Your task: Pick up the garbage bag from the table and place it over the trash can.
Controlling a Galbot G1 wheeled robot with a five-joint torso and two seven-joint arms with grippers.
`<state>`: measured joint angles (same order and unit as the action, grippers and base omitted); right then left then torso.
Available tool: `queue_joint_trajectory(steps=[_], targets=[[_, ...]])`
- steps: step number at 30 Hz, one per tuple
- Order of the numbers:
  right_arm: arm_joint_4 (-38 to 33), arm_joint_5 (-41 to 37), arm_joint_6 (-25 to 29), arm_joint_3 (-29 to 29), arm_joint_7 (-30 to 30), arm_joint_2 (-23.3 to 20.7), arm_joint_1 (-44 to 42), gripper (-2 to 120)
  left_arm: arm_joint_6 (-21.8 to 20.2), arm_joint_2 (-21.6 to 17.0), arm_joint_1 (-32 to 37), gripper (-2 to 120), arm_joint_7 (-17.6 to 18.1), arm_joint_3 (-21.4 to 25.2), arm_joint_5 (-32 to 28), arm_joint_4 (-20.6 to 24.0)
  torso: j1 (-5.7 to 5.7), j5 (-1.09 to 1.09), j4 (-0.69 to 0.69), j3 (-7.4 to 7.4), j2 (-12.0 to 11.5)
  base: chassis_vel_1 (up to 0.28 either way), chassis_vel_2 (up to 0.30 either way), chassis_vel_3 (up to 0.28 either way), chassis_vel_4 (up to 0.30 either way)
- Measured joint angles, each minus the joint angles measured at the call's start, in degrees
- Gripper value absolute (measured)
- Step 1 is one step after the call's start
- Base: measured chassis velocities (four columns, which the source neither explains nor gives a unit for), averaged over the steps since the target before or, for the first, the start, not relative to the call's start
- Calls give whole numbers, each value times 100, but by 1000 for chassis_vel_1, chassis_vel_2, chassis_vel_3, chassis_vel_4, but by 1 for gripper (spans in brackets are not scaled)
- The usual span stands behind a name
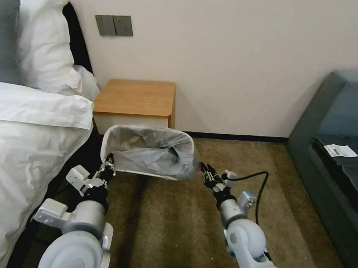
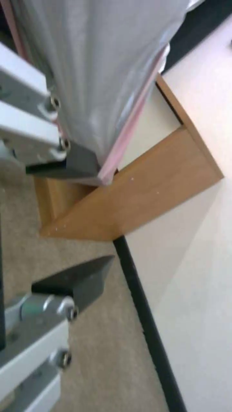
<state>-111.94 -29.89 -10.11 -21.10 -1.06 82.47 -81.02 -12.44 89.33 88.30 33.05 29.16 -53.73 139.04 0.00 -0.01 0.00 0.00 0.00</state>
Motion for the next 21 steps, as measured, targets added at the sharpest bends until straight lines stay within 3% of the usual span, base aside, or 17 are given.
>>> queue_joint_trajectory(steps=[1, 9, 14, 15, 17, 21], targets=[[-132, 29, 69, -116, 106, -58, -202, 55, 7, -9, -65, 7, 3, 6, 13, -127, 0, 0, 0, 0, 0, 0, 0, 0, 0], [-164, -54, 209, -399, 340, -129, -508, 82, 8, -1, -122, 7, 4, 7, 13, -213, 0, 1, 0, 0, 0, 0, 0, 0, 0], [-211, -1331, -148, -459, 323, -78, -450, 99, 53, 23, -71, 7, 20, 33, 28, -141, 0, 1, 1, 0, 0, 0, 0, 0, 0], [-211, -1331, -148, -459, 323, -78, -450, 99, 53, 23, -71, 7, 20, 33, 28, -141, 0, 1, 1, 0, 0, 0, 0, 0, 0], [-211, -2164, -276, -470, 289, -23, -375, 100, 64, 44, -32, 7, 21, 25, 54, -118, 0, 1, 1, 0, 0, 0, 0, 0, 0], [-197, -2997, -420, -478, 331, 49, -292, 100, 64, 80, 21, 7, 21, -9, 68, -87, 0, 1, 1, 0, 0, 0, 0, 0, 0]])
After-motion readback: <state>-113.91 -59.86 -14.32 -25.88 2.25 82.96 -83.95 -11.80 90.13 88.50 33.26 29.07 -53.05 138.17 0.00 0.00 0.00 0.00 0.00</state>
